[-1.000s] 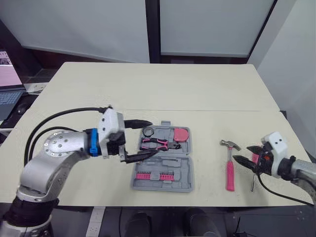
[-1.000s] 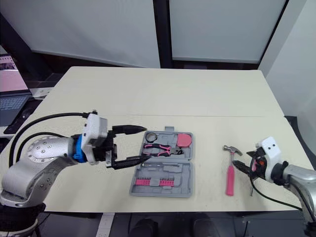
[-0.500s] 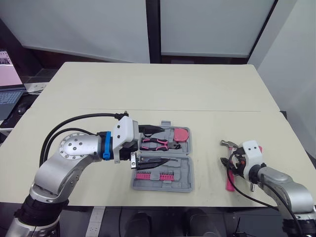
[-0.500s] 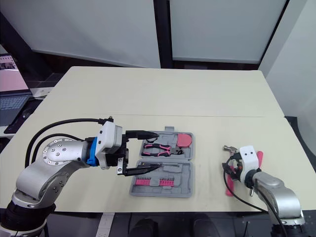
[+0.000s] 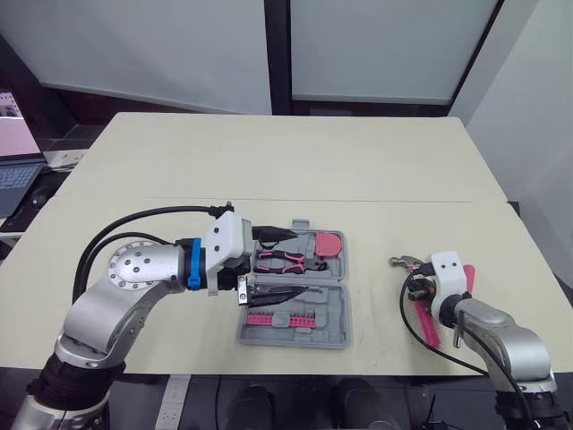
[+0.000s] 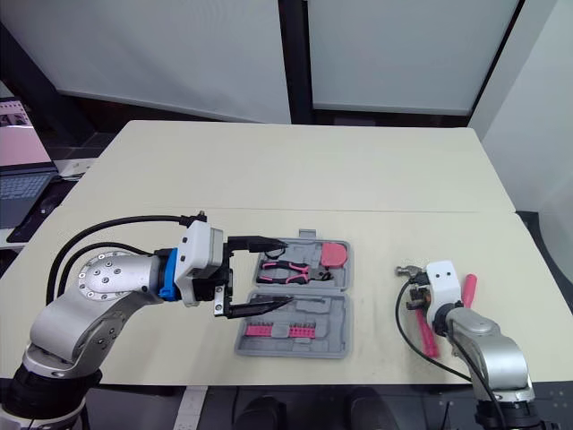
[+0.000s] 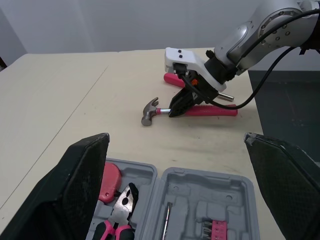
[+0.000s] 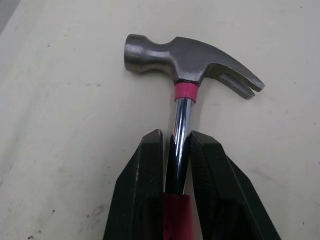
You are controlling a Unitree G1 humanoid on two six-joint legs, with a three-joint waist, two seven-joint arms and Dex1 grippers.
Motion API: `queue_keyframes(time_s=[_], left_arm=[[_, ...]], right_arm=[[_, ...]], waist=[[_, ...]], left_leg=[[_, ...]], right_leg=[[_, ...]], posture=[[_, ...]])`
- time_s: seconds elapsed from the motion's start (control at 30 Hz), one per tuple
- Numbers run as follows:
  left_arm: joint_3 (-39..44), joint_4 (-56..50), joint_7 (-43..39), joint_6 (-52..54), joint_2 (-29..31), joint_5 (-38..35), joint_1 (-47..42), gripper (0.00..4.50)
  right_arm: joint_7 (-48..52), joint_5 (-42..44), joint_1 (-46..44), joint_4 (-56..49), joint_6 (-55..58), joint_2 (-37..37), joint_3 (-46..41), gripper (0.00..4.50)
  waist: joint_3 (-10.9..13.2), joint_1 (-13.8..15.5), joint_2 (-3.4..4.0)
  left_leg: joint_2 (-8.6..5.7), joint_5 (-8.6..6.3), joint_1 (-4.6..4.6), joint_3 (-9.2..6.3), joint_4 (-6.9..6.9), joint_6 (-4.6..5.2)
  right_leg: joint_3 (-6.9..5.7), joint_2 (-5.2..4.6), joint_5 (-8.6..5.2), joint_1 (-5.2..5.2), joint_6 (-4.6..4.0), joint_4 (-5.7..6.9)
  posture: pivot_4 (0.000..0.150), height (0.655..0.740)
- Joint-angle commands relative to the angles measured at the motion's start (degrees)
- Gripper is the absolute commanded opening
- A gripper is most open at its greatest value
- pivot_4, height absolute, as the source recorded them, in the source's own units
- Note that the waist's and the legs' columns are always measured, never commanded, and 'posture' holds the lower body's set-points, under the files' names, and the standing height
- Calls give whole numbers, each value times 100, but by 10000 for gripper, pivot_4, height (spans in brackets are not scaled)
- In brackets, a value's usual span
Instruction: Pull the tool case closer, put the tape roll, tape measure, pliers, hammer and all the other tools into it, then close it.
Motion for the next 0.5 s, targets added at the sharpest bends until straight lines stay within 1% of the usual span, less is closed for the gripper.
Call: queue_keyframes(time_s=[0.03, 0.17, 0.33, 0.4, 0.5], left_arm=[[0, -234, 67, -82, -20, 11, 57, 45000], [43, -314, 52, -83, 19, -21, 219, 45000], [125, -409, 5, -122, 103, -29, 519, 45000], [161, -452, 0, -130, 140, -39, 614, 45000], [238, -520, 10, -89, 209, -60, 743, 45000]], right_arm=[[-20, 135, 37, -404, 427, 41, -99, 2346], [43, 399, 94, -936, 1181, 83, -121, 2341], [18, 687, 102, -1532, 2074, 305, -157, 2286], [-54, 698, 69, -1616, 2224, 430, -156, 2286], [-263, 580, -68, -1428, 2167, 723, 1, 2286]], waist=[[0, 0, 0], [0, 0, 1], [0, -2, 2], [0, -2, 1], [0, -9, 2]], left_leg=[[0, 0, 0, -1, 0, 0], [1, 0, -2, -9, -2, 0], [3, 0, -2, -16, -3, 0], [1, 0, -2, -16, -3, 0], [1, 0, 0, -15, -4, 0]], right_leg=[[0, 0, 0, 0, 0, 0], [1, 0, -1, -1, -1, -1], [2, 0, -1, -2, -1, 0], [1, 0, -1, -2, -1, 0], [1, 1, -1, -3, -1, 0]], posture=[[1500, 7400], [1500, 7400], [1500, 7400], [1500, 7400], [1500, 7400]])
